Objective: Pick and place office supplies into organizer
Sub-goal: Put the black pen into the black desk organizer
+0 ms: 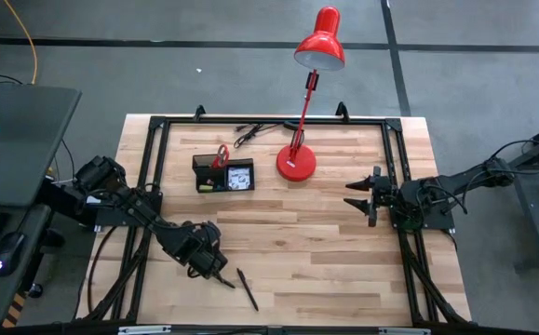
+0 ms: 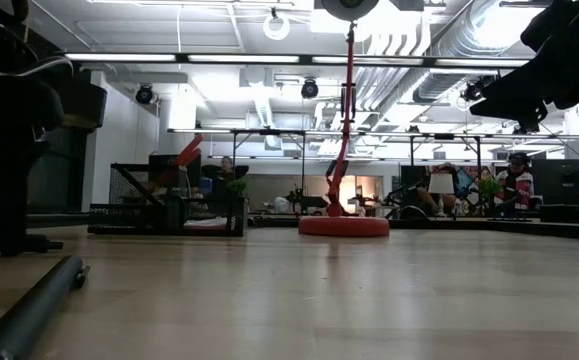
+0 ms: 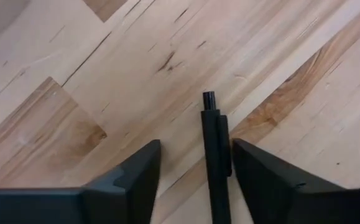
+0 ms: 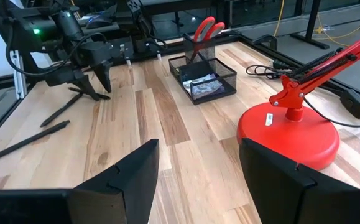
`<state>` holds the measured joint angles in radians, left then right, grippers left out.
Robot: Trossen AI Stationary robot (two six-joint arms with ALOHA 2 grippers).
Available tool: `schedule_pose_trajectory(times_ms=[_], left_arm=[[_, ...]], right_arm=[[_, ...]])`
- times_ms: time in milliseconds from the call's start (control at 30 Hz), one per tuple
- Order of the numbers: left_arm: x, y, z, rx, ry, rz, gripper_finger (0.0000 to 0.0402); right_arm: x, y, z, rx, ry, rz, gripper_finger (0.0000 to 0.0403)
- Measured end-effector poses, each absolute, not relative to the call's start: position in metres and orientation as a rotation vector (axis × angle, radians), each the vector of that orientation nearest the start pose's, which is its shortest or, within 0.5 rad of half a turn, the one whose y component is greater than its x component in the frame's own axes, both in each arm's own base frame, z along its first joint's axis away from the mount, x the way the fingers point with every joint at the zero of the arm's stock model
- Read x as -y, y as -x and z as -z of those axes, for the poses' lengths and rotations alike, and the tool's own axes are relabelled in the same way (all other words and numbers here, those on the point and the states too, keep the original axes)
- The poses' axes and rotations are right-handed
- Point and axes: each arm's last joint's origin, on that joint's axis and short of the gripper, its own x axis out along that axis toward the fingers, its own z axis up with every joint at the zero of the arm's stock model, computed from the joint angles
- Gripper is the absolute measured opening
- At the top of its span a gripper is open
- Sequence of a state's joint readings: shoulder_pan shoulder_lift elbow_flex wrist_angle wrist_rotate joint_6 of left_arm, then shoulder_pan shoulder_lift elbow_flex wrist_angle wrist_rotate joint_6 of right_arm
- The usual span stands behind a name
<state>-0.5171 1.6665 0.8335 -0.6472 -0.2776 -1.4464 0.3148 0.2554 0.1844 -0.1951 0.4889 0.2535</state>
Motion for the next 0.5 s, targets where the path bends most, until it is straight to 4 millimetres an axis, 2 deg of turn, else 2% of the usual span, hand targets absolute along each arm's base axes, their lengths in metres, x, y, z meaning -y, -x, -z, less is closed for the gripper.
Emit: schedule_pose_trajectory(times_ms=[367,500], left_arm=[[0.1243,-0.2373,-0.1301,-1.097,0.645,-0.746,0.0037],[0.1253,-0.2396,-0.1306,-1.082,0.640,-0.720,0.0008]], right_arm=[[-0.0190,-0.1022,-0.1877,-0.226,-0.146,0.204,0.0216],[-0.0190,-0.1022,-0.1877,-0.226,-0.145,0.204,0.0216]])
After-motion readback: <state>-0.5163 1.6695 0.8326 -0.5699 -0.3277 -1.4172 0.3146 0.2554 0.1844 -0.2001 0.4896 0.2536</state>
